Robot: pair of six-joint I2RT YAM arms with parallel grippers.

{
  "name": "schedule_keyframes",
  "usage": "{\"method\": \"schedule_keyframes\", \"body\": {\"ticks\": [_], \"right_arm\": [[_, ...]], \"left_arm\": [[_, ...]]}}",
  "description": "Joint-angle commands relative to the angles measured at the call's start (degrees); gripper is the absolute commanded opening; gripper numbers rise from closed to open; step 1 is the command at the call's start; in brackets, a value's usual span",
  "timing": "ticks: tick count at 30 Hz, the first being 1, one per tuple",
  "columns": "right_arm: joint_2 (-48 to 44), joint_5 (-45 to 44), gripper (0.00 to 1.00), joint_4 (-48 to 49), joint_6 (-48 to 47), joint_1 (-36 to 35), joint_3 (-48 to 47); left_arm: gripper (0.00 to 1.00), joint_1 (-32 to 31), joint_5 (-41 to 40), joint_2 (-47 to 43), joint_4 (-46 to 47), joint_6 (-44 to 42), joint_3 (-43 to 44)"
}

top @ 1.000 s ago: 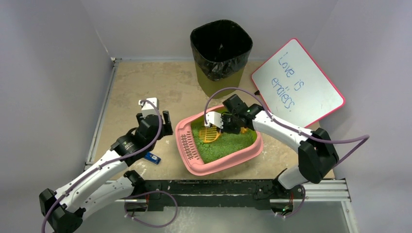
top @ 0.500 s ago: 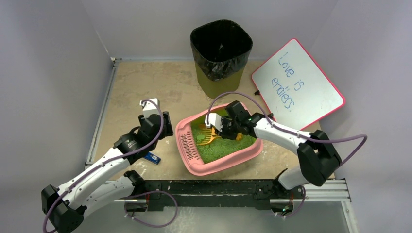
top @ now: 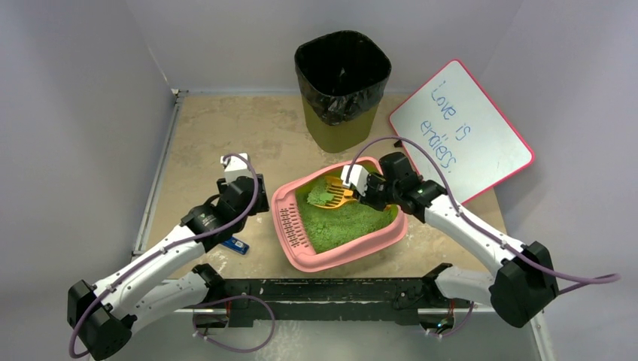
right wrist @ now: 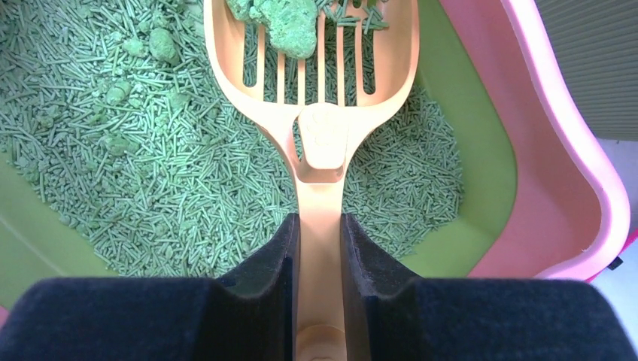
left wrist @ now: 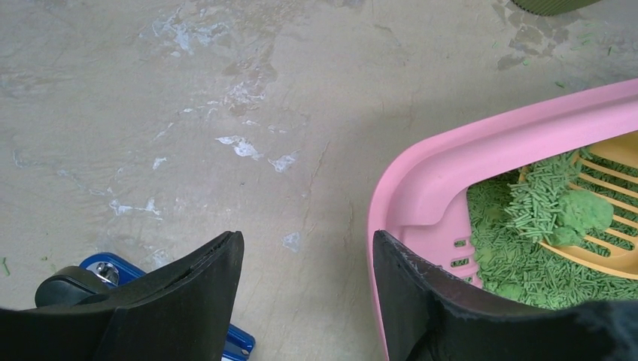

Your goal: Clean the litter box

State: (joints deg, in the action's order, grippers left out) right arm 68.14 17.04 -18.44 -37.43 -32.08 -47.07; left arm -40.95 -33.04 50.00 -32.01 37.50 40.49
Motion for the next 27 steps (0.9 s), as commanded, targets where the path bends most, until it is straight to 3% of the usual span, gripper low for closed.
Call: {"method": "schedule_keyframes", "body": {"ticks": [1,15,27], "right_arm": [[-2.77,0.41,0.00,0.67,-1.93,0.42,0.56],[-2.61,6.53,0.00,-13.54,-9.52,0.98,-5.46],[-13.81,6.61,0.00,0.48,-2.61,0.96,3.43]], "left_arm": [[0.63,-0.06,-0.81,0.27,0.78,0.49,2.02],[0.63,-0.07,-0.03,-0.79,0.08,-4.46,3.81],[0.79,-0.01,-0.73,-5.20,0.96,-9.36,4.28]]}}
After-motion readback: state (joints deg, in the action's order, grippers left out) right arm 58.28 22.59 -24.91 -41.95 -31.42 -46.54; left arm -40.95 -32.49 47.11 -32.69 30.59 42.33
